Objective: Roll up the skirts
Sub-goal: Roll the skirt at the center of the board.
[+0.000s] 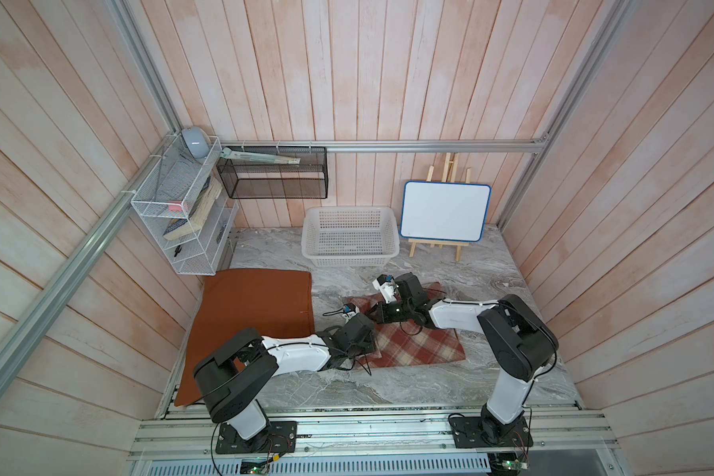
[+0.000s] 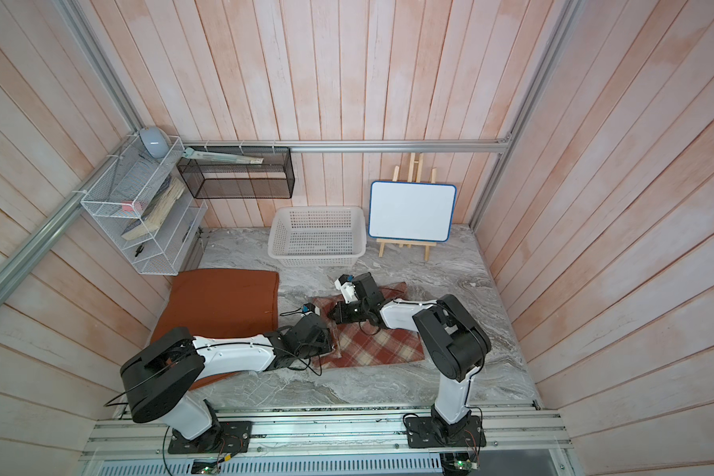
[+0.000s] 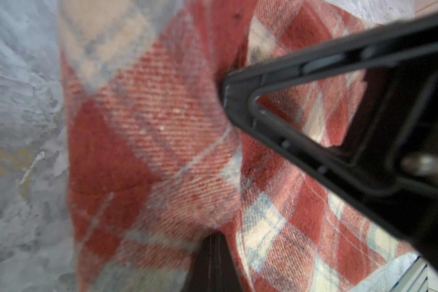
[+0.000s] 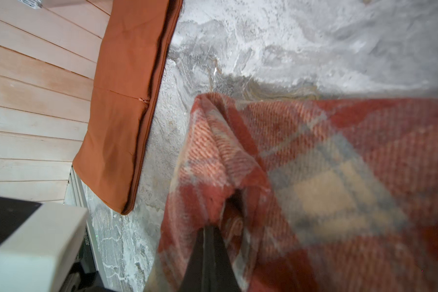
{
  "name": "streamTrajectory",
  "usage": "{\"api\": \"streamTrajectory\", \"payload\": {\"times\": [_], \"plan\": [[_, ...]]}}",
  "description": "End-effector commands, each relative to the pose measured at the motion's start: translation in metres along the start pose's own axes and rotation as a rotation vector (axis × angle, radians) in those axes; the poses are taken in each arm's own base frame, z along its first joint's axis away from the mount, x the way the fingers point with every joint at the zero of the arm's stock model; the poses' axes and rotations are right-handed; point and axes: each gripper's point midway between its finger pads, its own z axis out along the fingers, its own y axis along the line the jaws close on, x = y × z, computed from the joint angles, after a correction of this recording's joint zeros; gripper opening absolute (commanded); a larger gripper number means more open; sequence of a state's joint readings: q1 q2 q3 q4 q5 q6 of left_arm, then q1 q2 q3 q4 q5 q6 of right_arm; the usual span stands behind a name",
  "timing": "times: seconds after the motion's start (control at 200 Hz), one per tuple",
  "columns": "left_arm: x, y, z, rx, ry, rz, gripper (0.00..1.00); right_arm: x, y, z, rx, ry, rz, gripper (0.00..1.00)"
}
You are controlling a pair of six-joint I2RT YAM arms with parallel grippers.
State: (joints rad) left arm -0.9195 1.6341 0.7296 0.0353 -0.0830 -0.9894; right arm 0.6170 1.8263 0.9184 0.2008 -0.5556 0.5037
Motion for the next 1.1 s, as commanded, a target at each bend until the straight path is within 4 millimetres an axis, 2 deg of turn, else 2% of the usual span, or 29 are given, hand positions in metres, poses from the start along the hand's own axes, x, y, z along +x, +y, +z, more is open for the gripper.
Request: {"api": "streamTrajectory", "payload": {"times": [0.0,0.11,0.28,0.395,0.62,0.855,0.89,0.945,1.04,1.095], "plan": [[0.019,0.010,0.009,-0.032,0.072,0.018,0.00,-0.006,0.013,-0.003,-0.022,-0.007,-0.032,0.00],[0.018,0.010,0.009,-0.034,0.073,0.019,0.00,-0.011,0.011,-0.012,0.031,-0.026,-0.042,0.00],[0.018,0.012,0.008,-0.046,0.077,0.027,0.00,-0.026,0.042,-0.035,0.029,-0.090,-0.113,0.00],[0.019,0.014,0.008,-0.045,0.077,0.026,0.00,-0.019,0.048,-0.020,-0.048,-0.030,-0.104,0.00],[0.020,0.018,0.005,-0.048,0.076,0.021,0.00,0.002,0.009,0.019,-0.025,0.052,-0.037,0.00],[0.018,0.017,-0.005,-0.033,0.071,0.021,0.00,0.019,-0.040,0.031,0.067,0.076,0.037,0.00],[0.017,0.015,-0.008,-0.028,0.071,0.027,0.09,0.020,-0.044,0.033,0.076,0.079,0.042,0.00],[0.014,0.012,-0.014,-0.019,0.062,0.036,0.30,0.024,-0.048,0.035,0.078,0.088,0.052,0.00],[-0.002,0.006,-0.036,-0.005,0.002,0.053,0.54,0.029,-0.054,0.034,0.097,0.087,0.061,0.00],[-0.014,0.005,-0.052,-0.001,-0.045,0.055,0.61,0.030,-0.057,0.034,0.109,0.089,0.064,0.00]]}}
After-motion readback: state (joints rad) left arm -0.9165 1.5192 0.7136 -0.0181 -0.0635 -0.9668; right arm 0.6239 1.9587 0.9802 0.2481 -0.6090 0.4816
